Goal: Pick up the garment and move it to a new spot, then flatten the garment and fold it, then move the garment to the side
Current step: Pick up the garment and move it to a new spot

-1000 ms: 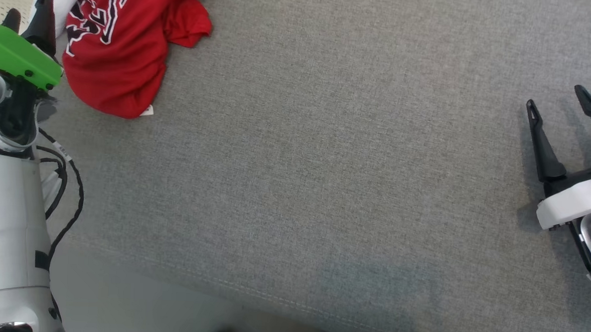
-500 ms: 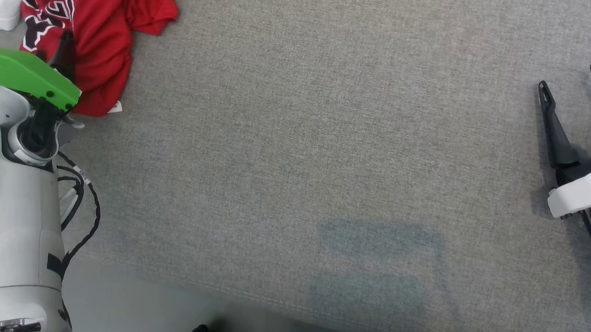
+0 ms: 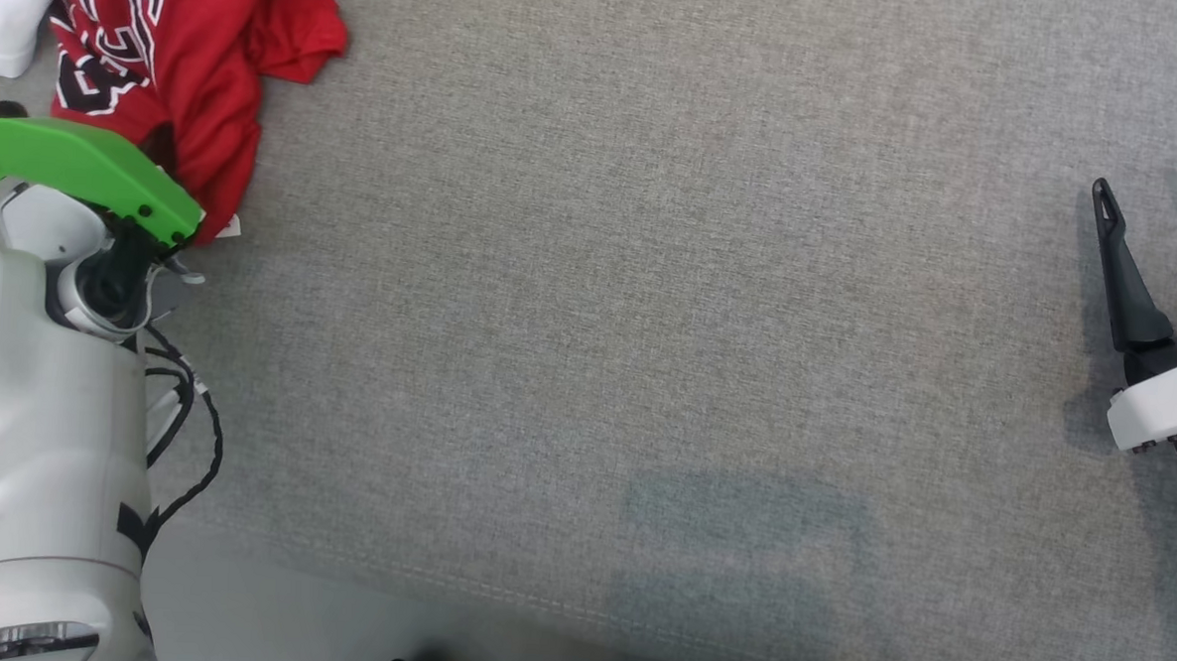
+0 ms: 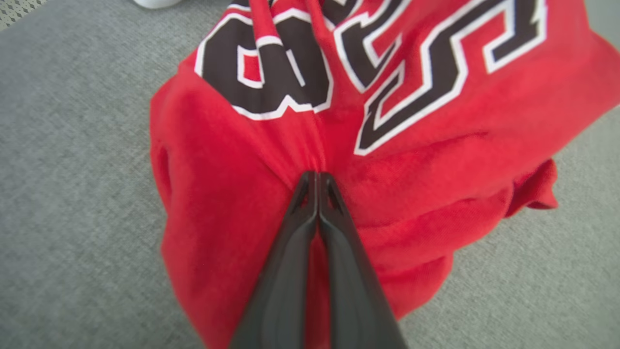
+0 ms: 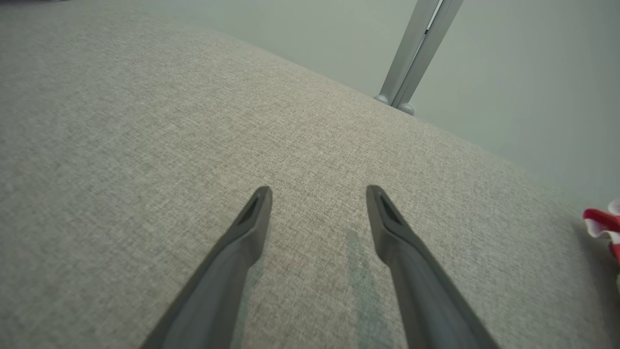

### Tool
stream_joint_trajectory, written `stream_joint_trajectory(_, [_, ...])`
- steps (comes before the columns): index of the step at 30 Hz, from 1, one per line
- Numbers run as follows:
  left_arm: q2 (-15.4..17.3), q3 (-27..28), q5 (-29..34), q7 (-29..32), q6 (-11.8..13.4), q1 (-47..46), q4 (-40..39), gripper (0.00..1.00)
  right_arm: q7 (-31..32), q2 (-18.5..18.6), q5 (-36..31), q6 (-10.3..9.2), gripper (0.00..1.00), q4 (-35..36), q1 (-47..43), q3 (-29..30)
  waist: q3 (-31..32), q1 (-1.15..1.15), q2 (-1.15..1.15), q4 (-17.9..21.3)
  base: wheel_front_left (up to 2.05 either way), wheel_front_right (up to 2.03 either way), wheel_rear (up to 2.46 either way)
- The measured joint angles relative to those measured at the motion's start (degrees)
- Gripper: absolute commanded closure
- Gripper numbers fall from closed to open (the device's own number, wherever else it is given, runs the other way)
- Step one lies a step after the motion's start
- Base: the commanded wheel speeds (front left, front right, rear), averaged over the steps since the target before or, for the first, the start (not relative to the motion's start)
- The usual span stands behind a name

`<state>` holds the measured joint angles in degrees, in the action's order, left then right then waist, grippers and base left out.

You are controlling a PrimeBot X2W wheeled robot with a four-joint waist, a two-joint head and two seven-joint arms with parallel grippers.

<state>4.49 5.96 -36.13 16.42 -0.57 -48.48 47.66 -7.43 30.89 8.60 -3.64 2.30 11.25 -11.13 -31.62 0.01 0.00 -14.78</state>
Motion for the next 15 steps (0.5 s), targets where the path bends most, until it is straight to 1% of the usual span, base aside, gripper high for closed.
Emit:
stream_joint_trajectory(4, [-1.58,-0.68,-0.23,0.15,-1.7,-1.44,0.35,1.0,-0.01,0.08,0.16,-0.01,0.0,0.08,-0.6,0.3,0.86,0.0,0.0,-0.87,0.0,0.0,0.0])
stream_joint_trajectory(8, [-2.87,-2.08,-1.25,-0.86,-4.17,-4.45,-0.14,1.0,-0.12,0.05,0.52,-0.01,0.0,0.04,-1.47,0.25,1.81,0.0,0.0,-2.26,0.0,0.0,0.0])
stream_joint_trajectory(12, [-3.53,-4.14,-1.36,-1.62,-5.17,-6.23,-0.42,1.0,-0.79,-0.42,0.64,0.04,0.0,-0.29,-1.48,-0.54,3.3,0.0,0.0,-3.72,0.0,0.0,0.0])
stream_joint_trajectory(15, [-3.63,-5.58,-1.33,-2.47,-5.64,-6.47,-0.43,1.0,-1.55,-1.51,0.98,0.09,0.0,-0.82,-1.48,-1.4,4.85,0.0,0.0,-4.61,0.0,0.0,0.0])
